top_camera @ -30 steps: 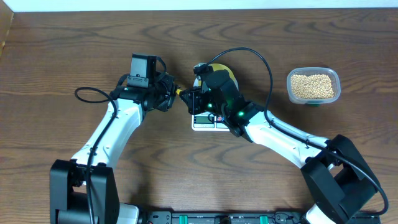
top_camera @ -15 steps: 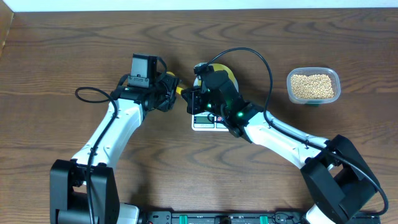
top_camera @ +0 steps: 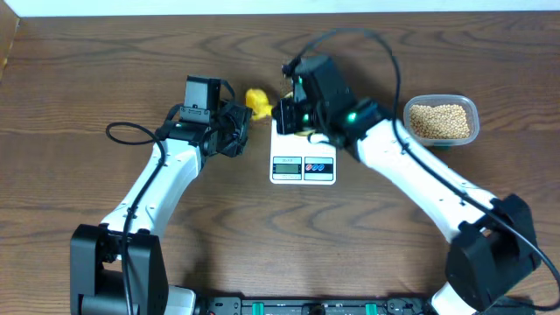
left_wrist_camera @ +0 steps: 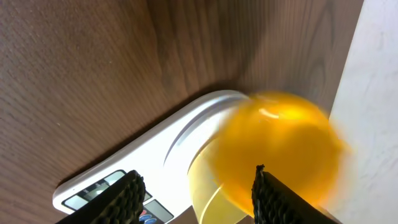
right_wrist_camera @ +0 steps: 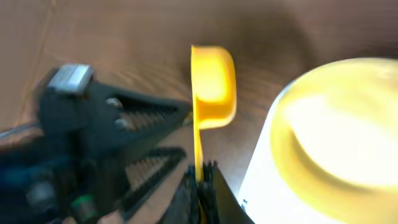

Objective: Scoop item into bowl and weigh 50g on scale

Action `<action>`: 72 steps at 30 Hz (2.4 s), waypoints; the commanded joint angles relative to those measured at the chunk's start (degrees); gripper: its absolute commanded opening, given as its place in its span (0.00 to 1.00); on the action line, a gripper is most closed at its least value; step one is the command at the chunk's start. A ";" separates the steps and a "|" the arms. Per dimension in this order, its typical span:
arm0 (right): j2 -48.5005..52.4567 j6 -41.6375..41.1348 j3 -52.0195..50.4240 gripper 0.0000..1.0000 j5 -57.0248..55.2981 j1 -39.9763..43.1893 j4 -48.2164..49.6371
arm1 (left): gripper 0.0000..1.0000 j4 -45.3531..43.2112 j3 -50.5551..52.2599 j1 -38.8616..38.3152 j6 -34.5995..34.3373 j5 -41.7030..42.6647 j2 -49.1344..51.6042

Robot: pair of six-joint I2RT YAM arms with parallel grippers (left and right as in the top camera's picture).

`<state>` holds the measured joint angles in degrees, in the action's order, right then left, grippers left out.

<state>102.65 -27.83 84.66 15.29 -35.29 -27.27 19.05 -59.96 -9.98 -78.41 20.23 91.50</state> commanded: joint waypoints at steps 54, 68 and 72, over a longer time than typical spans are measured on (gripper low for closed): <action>15.13 30.29 22.45 0.01 -12.98 40.02 -54.14 | 0.57 0.17 -0.15 -0.09 -0.11 -0.39 0.22; 15.13 30.25 22.45 0.53 -13.81 43.17 -51.78 | 0.57 0.17 -0.15 -0.09 -0.11 -0.39 0.22; 15.13 30.25 22.47 0.99 -13.81 43.15 -50.99 | 0.57 0.17 -0.15 -0.09 -0.11 -0.37 0.22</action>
<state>117.49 2.00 106.28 1.54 7.81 -78.61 19.09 -59.96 -9.98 -78.41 20.23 91.50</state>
